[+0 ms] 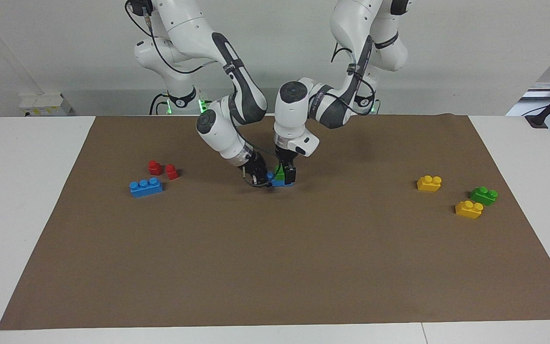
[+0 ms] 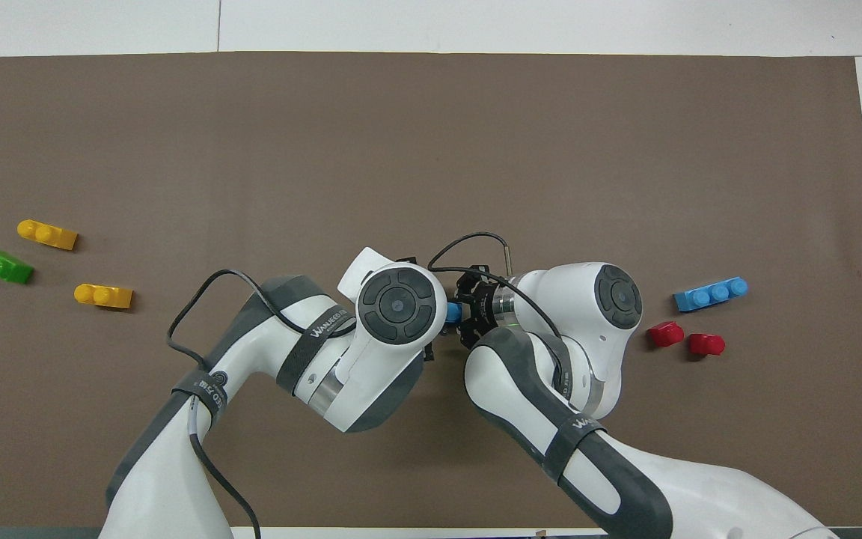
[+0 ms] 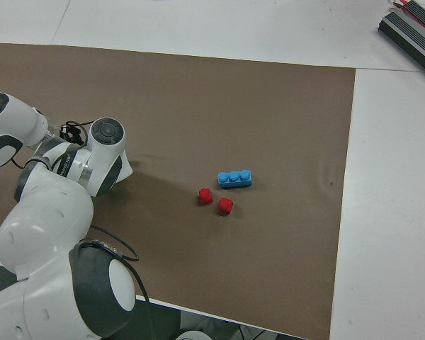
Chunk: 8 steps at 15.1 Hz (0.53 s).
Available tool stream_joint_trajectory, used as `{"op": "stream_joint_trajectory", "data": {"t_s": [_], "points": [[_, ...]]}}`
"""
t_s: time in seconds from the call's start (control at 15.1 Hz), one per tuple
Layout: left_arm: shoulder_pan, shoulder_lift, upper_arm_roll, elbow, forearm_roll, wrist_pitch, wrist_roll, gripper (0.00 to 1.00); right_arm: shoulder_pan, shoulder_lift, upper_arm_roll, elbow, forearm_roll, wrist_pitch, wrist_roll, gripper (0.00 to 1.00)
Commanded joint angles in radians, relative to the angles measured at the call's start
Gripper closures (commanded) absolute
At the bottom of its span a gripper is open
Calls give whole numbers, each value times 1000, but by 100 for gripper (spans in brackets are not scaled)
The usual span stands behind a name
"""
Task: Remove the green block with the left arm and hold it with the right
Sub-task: 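Pull the green block apart with the left gripper while the right gripper retreats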
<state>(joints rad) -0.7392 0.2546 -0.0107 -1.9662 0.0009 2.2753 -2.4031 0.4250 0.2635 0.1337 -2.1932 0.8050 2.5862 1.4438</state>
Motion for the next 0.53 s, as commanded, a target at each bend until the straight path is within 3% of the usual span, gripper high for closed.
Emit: {"op": "stream_joint_trajectory", "data": {"t_s": [0.0, 0.13, 0.2, 0.4, 0.46], "points": [[-16, 2, 14, 7, 16, -31, 27, 5, 3, 7, 0, 0, 31, 23, -22, 99], [-17, -3, 12, 10, 16, -54, 67, 13, 3, 7, 0, -2, 31, 23, -22, 99], [-17, -5, 12, 10, 16, -62, 85, 25, 3, 7, 0, -2, 31, 23, -22, 98], [-19, -8, 9, 7, 16, -60, 124, 100, 3, 7, 0, -2, 31, 23, -25, 98], [-19, -8, 9, 7, 16, -59, 124, 100, 3, 7, 0, -2, 31, 23, -25, 98]]}}
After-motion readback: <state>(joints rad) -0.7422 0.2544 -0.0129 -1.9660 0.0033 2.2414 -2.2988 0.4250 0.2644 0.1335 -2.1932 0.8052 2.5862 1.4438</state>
